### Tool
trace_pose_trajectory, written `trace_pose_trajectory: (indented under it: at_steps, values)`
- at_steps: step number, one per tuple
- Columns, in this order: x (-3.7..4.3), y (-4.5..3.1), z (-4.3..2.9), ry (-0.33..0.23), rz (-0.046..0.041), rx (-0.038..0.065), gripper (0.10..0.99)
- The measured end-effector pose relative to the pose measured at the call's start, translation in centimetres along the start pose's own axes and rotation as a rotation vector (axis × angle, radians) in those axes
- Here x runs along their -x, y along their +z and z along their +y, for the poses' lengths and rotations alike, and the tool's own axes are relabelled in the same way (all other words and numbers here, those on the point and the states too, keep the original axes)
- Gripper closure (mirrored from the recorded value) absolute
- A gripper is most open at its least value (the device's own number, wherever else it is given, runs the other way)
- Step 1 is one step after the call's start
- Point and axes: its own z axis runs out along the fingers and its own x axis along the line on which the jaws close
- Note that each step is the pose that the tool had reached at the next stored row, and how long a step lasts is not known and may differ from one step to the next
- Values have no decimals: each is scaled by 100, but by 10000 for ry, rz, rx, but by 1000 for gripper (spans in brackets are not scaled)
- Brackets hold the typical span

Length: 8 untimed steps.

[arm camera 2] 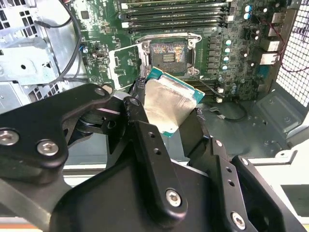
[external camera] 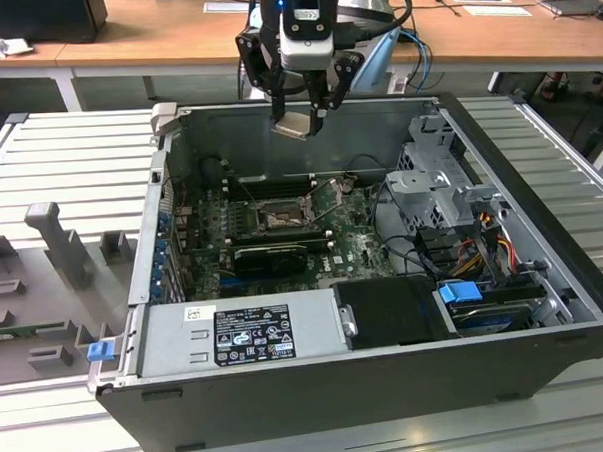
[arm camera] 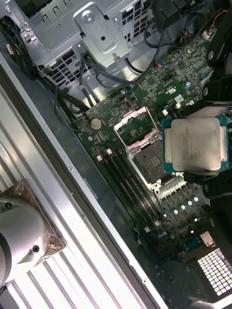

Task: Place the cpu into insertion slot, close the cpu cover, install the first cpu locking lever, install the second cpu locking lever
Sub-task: 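Place the cpu into insertion slot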

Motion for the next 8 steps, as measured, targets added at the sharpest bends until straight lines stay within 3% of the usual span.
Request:
trace_pose_trajectory:
  at_steps: [8]
  values:
    - [0,2,0,600,-51,13,557]
